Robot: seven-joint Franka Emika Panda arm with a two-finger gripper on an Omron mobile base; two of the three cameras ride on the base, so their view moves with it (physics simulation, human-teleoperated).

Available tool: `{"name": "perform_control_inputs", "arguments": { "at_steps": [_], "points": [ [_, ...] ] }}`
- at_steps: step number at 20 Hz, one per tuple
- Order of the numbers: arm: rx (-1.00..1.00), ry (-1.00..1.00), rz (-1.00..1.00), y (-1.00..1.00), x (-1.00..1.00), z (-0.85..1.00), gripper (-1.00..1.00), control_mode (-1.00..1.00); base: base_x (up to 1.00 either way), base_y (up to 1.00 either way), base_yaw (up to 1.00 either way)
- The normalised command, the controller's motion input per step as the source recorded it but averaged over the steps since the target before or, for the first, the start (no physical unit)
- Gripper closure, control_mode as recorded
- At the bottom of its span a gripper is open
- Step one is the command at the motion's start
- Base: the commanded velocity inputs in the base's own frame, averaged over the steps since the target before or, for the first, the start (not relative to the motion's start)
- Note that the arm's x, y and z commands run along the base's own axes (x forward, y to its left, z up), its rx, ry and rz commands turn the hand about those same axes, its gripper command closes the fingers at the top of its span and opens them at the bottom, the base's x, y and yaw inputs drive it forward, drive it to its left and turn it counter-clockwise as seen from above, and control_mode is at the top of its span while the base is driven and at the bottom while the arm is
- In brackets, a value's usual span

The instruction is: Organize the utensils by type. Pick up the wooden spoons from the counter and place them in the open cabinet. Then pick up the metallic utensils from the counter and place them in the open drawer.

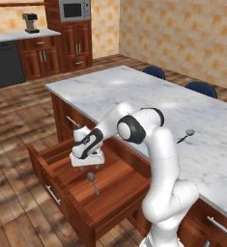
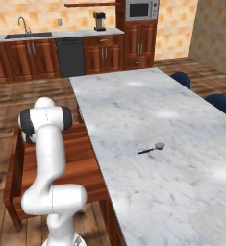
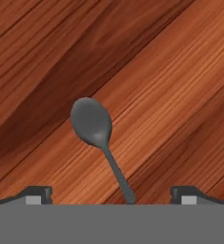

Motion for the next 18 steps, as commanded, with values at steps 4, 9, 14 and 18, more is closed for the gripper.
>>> {"name": "perform_control_inputs", "arguments": {
  "at_steps": [4, 9, 14, 18],
  "points": [
    [0.0, -0.01, 0.0, -0.43, -0.43, 0.67, -1.0, -1.0, 0.0, 0.0, 0.0],
    [0.0, -0.1, -0.04, -0.52, -0.38, 0.6, -1.0, -1.0, 0.0, 0.0, 0.0],
    [0.0, -0.18, -0.07, -0.66, -0.4, 0.61, -1.0, -1.0, 0.0, 0.0, 0.0],
    [0.0, -0.21, -0.06, -0.69, -0.4, 0.6, -1.0, -1.0, 0.0, 0.0, 0.0]
  ]
}}
